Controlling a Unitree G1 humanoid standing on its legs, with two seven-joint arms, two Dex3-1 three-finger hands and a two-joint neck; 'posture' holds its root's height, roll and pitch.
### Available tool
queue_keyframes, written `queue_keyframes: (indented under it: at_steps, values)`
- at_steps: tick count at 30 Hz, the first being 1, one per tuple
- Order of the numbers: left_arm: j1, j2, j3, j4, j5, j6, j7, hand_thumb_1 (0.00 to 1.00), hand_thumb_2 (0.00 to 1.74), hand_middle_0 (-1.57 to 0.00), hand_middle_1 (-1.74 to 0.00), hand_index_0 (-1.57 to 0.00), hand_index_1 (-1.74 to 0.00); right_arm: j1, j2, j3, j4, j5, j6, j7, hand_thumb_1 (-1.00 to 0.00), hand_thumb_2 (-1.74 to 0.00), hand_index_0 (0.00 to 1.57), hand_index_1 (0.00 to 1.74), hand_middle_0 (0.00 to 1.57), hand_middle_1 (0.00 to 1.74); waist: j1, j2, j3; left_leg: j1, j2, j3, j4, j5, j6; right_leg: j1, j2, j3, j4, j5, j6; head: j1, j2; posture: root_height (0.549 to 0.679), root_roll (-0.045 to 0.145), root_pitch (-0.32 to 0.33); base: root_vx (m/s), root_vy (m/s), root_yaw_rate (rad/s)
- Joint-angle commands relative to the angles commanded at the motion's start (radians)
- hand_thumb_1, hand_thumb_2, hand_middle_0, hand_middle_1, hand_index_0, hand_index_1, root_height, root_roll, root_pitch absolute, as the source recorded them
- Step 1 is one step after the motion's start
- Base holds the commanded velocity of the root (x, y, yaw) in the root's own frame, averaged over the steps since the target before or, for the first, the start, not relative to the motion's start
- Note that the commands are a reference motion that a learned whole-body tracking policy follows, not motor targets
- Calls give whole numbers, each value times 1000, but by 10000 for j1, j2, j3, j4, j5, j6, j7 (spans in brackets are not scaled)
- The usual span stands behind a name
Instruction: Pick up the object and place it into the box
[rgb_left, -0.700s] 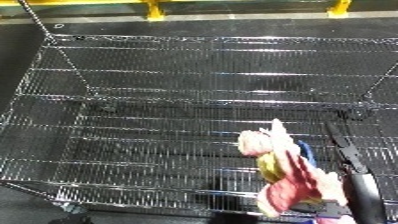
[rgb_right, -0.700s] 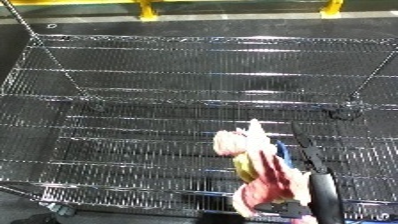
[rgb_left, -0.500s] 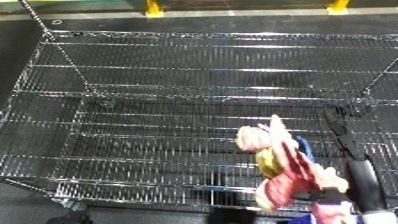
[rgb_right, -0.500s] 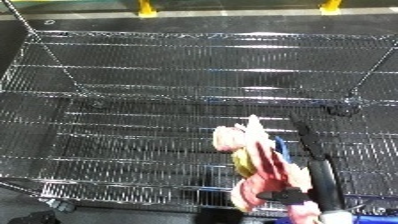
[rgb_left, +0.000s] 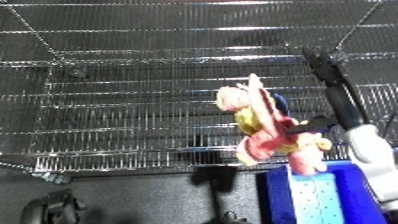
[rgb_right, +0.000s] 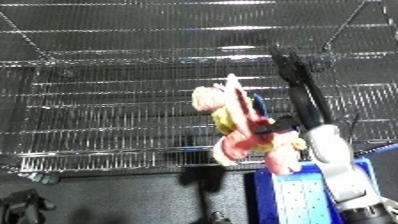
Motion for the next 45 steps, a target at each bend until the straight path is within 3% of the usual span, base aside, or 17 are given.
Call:
queue_keyframes:
  at_steps: [4, 8, 29, 45]
  values:
    - [11, 143, -296, -20, 9, -41, -105, 1000, 1740, -1570, -1740, -1570, -1740, -882, -355, 928, 1190, -617, 87, 182, 0, 0, 0, 0, 0, 0, 83, 66, 23, -15, -14, -16, 1, -4, -15, -39, -14, 14, -8, 31, 12, 247, -32, 640, 54, -159, 8, 1, -16]
    - [24, 218, -506, -61, -33, -109, -208, 1000, 1740, -1570, -1740, -1570, -1740, -1422, -344, 1669, 2203, -1079, 110, 351, 0, 0, 0, 0, 0, 0, 143, 121, 38, -28, -34, -31, 12, -22, -21, -43, -2, 11, -40, 41, 15, 403, -6, 641, 54, -156, 16, 6, -9]
    - [-258, 313, -992, -50, -73, -336, -216, 1000, 1740, -1570, -1740, -1570, -1740, -2697, 953, 3358, 6064, -1326, 300, 1012, 0, 0, 0, 0, 0, 0, 574, 490, 227, -313, -180, -201, 48, 2, -19, -309, -58, -25, 6, 78, 27, 749, 909, 641, 52, -129, 17, 2, 16]
    - [-331, 279, -971, -65, -105, -412, -130, 1000, 1740, -1570, -1740, -1570, -1740, -3066, 1326, 3707, 6212, -1255, 207, 1020, -800, -1392, 1256, 1392, 1256, 1392, 688, 532, 414, -539, -187, -275, 172, -35, -5, -487, -71, -59, 64, 78, 27, 688, 1361, 640, 48, -114, 7, 0, -1]
